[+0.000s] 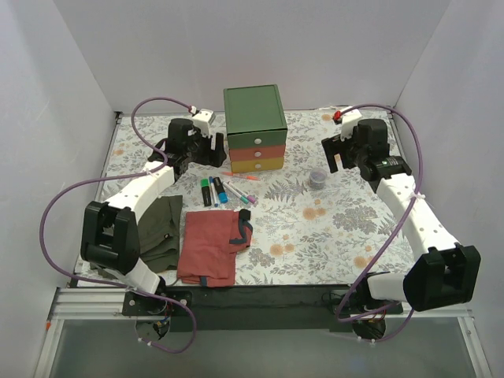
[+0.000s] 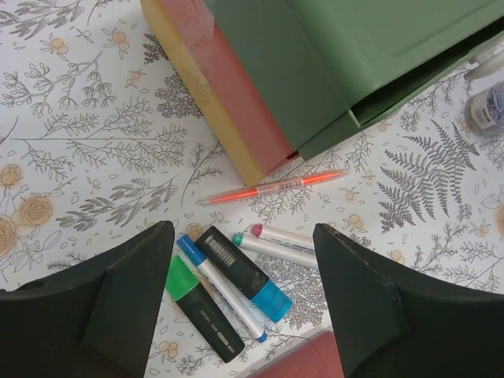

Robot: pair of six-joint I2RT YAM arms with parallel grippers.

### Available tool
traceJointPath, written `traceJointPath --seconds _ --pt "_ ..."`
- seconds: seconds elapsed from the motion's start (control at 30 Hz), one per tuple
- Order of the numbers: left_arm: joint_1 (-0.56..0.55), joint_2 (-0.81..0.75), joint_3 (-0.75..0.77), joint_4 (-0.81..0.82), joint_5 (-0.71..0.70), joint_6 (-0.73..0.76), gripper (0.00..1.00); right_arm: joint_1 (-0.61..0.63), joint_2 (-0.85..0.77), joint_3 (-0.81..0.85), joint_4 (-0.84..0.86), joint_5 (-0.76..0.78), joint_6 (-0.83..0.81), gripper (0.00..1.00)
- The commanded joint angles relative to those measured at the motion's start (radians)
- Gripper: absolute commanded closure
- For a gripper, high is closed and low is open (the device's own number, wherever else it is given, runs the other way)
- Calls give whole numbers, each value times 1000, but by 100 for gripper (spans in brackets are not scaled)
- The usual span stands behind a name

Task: Sort the stationery into containers
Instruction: Move the storage box to the center of the board.

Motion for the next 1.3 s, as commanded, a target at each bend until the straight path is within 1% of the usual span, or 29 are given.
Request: traceJointPath --seconds 0.0,0.1,0.2,0.3,0.47,0.67,0.8,0.83,0.93,1.0,1.03,1.07,1.13,1.17,1.2,1.23,1.27 --pt "-29 12 31 15 14 -8 25 -2 17 69 46 -311 -94 4" --pt "-39 56 55 17 11 -13 23 3 35 57 118 -439 -91 7" --pt "-40 93 88 31 -50 -28 23 27 130 118 124 -470 -53 10" --pt "-40 137 114 47 -105 -33 23 46 262 193 130 -525 -48 11" --pt "-40 211 147 97 -147 -51 25 84 378 310 127 -565 -57 11" --pt "-40 288 226 104 -133 -75 26 98 481 396 119 -576 -60 11" --pt "-40 355 290 103 -114 -77 26 107 576 469 138 -521 -38 12" --pt "-39 364 322 92 -114 -79 26 107 593 513 139 -513 -31 13" --pt "-40 386 370 46 -108 -80 26 109 636 580 135 -465 -2 14" --pt "-40 375 381 6 -110 -79 26 110 627 591 117 -439 33 17" --pt "-39 342 381 -39 -110 -69 26 118 615 588 107 -438 42 18" --pt "-40 320 361 -61 -107 -59 26 126 600 551 103 -433 57 20" --pt "-32 239 315 -75 -84 -51 26 158 532 491 98 -416 82 21" --pt "-13 141 251 -57 -58 -36 27 168 509 441 98 -421 85 21" --pt "0 96 223 -31 3 -27 28 181 471 418 98 -428 90 22" --pt "10 55 195 39 22 -13 31 208 454 402 96 -421 114 22" --pt "30 -3 178 79 34 9 41 221 440 393 96 -422 122 22"
